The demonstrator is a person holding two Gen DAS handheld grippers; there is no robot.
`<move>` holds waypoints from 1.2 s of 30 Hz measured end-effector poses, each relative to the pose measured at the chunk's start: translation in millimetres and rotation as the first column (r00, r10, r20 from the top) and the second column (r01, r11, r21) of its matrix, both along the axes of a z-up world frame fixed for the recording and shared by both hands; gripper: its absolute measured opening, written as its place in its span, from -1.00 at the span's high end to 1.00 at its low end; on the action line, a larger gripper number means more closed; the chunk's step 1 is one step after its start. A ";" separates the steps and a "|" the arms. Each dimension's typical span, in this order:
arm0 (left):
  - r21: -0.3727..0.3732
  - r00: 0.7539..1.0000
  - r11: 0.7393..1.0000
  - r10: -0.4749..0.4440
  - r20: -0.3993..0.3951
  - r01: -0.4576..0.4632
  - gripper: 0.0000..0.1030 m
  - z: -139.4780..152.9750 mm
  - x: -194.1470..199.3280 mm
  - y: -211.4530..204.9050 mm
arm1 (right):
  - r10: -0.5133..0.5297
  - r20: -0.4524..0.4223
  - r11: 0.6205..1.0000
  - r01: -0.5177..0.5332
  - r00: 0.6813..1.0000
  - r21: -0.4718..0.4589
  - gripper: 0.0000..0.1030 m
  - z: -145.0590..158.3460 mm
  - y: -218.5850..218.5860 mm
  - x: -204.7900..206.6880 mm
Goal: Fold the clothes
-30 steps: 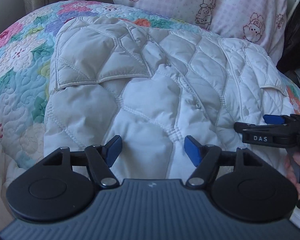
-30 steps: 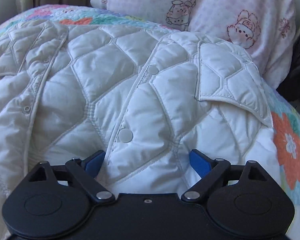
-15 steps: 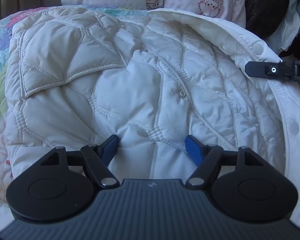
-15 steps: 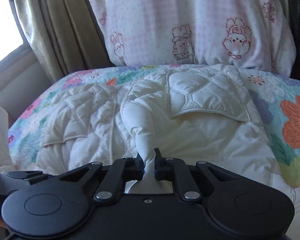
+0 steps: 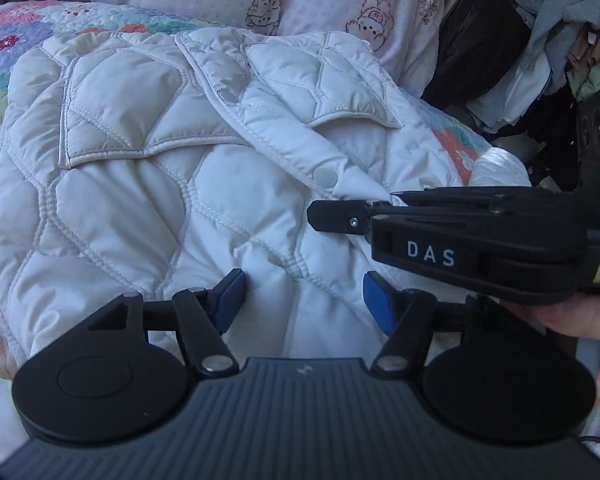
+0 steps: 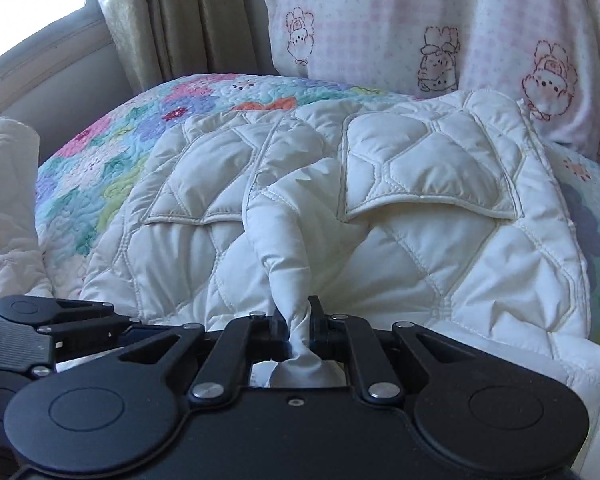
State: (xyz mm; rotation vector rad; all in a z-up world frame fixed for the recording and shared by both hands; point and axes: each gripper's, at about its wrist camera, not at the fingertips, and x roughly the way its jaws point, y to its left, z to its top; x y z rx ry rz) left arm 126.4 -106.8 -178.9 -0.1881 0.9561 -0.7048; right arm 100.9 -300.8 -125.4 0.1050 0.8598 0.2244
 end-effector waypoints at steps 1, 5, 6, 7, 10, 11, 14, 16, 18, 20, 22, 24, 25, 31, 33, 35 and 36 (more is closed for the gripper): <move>-0.014 1.000 1.000 0.002 -0.017 -0.002 -0.22 1.8 -0.8 3.5 | 0.019 0.012 0.999 -0.020 1.000 0.026 0.77 4.2 -0.5 -3.5; 0.136 0.999 0.990 0.034 -0.005 -0.033 -0.16 7.3 -5.1 1.3 | 0.145 -0.082 0.988 -0.139 0.986 0.070 0.31 -2.9 4.5 4.0; 0.129 0.998 0.990 0.060 0.023 -0.062 -0.16 9.8 -11.5 7.6 | 0.126 -0.105 0.989 -0.117 0.987 0.089 0.29 -4.2 2.2 4.5; 0.100 0.996 0.992 0.073 0.048 -0.077 -0.16 13.2 -19.8 15.1 | 0.107 -0.127 0.990 -0.093 0.986 0.108 0.27 -5.4 -0.2 5.0; 0.019 0.994 0.997 0.074 0.081 -0.076 -0.23 20.2 -41.7 35.2 | 0.080 -0.082 0.969 -0.058 0.993 0.240 -0.07 11.7 -17.5 -18.2; 0.021 0.993 0.997 0.073 0.088 -0.075 -0.23 21.7 -48.9 39.3 | 0.065 -0.060 0.958 -0.045 0.996 0.284 -0.09 18.7 -25.3 -29.5; 0.095 0.990 0.991 0.086 0.111 -0.096 -0.23 21.7 -69.7 49.7 | 0.020 -0.002 0.931 -0.018 1.000 0.364 -0.13 41.1 -50.4 -76.5; 0.165 0.987 0.979 0.098 0.128 -0.119 -0.23 20.3 -83.1 56.0 | 0.017 0.007 0.949 -0.018 1.000 0.316 -0.14 47.2 -57.5 -112.8; 0.239 0.987 0.962 0.103 0.125 -0.131 -0.24 11.0 -91.4 59.2 | 0.015 0.012 0.967 -0.018 1.000 0.253 -0.14 52.2 -62.8 -149.3; 0.281 0.988 0.949 0.122 0.099 -0.145 -0.25 -0.4 -97.0 65.3 | 0.020 0.009 0.983 -0.021 1.000 0.181 -0.14 54.8 -65.2 -183.5; 0.275 0.986 0.948 0.146 0.082 -0.163 -0.25 -9.3 -103.2 70.1 | 0.042 -0.008 0.993 -0.041 0.999 0.109 -0.14 49.2 -58.3 -211.1; 0.267 0.984 0.948 0.158 0.082 -0.174 -0.26 -13.1 -108.4 70.9 | 0.069 -0.046 0.997 -0.067 0.997 0.045 -0.15 37.1 -48.4 -236.6; 0.263 0.983 0.948 0.162 0.082 -0.178 -0.27 -13.9 -110.9 70.1 | 0.080 -0.065 0.997 -0.079 0.995 0.018 -0.16 29.9 -44.5 -245.9; 0.245 0.989 0.960 0.122 0.080 -0.138 -0.33 -18.6 -120.1 54.5 | 0.093 -0.028 0.985 -0.096 0.995 -0.143 -0.34 -6.0 -12.5 -246.9; 0.226 0.994 0.969 0.091 0.067 -0.104 -0.33 -22.2 -125.7 50.2 | 0.070 -0.030 0.985 -0.074 0.997 -0.153 -0.27 -16.1 -5.2 -233.6; 0.197 0.995 0.976 0.088 0.053 -0.097 -0.34 -26.6 -135.8 49.3 | -0.008 -0.035 0.993 0.003 0.999 -0.119 -0.03 -25.1 -5.1 -216.8; 0.208 0.995 0.974 0.078 0.069 -0.091 -0.34 -27.1 -140.5 47.0 | -0.045 -0.039 0.995 0.042 0.998 -0.095 0.33 -26.2 -5.4 -209.9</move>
